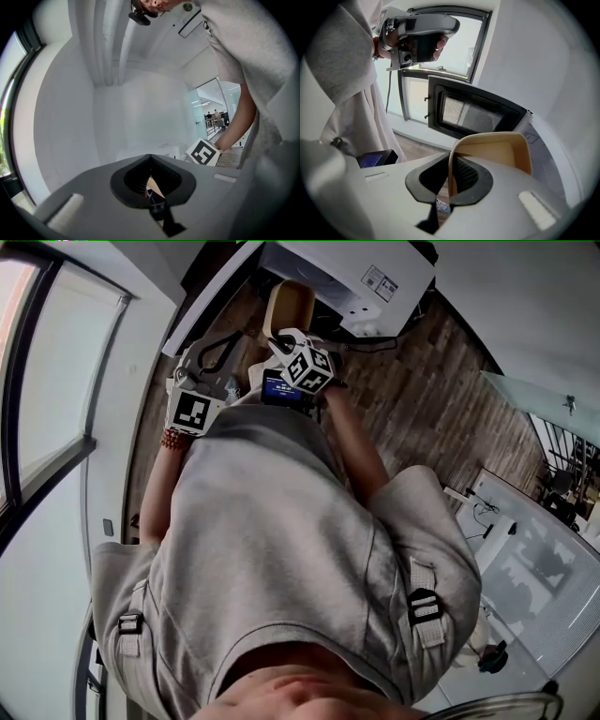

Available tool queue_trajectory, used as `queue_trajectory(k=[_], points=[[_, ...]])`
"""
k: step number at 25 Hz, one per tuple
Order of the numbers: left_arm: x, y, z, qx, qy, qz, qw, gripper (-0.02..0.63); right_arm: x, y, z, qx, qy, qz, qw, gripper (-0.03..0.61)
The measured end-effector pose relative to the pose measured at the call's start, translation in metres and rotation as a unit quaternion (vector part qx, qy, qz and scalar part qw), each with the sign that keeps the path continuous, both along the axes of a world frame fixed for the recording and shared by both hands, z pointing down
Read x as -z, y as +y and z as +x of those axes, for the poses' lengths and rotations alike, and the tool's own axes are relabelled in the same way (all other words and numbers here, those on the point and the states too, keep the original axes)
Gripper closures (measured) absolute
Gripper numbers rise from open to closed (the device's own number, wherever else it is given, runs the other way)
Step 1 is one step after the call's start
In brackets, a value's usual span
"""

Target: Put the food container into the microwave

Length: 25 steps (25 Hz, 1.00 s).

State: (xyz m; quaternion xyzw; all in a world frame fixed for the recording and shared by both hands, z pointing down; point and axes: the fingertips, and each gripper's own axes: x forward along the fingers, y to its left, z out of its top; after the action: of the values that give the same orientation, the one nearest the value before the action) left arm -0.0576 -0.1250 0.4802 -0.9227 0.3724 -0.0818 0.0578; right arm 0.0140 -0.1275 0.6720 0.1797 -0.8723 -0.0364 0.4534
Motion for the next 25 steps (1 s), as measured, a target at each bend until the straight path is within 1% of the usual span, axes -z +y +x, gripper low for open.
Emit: queue_trajectory(k=[5, 9, 13, 18, 25], points=[[-0.002, -0.003, -0.005, 0.005, 0.006, -0.005, 1.0, 0.615, -0.003, -0.007, 0.0, -0.009, -0.003, -0.005, 1.0, 0.549], [0.0, -0.006, -0.007, 0.012, 0.01, -0.015, 0.9998, 0.615, -0.002, -0.011, -0.002, -0.006, -0.002, -0.005, 1.0, 0.549], [0.001, -0.01, -0.008, 0.012, 0.008, 0.0, 0.9999, 0.615, -0.002, -0.015, -0.003, 0.0, 0.001, -0.006, 1.0, 0.549], [0.0, -0.014, -0.01, 0.02, 0.007, -0.002, 0.9998, 0.615, -0.006, -0.019, -0.002, 0.001, 0.001, -0.014, 1.0, 0.549], [-0.002, -0.019, -0.009, 0.024, 0.006, -0.005, 0.9997, 0.615, -0.01, -0.029, 0.001, -0.012, -0.011, -0.025, 1.0, 0.549]])
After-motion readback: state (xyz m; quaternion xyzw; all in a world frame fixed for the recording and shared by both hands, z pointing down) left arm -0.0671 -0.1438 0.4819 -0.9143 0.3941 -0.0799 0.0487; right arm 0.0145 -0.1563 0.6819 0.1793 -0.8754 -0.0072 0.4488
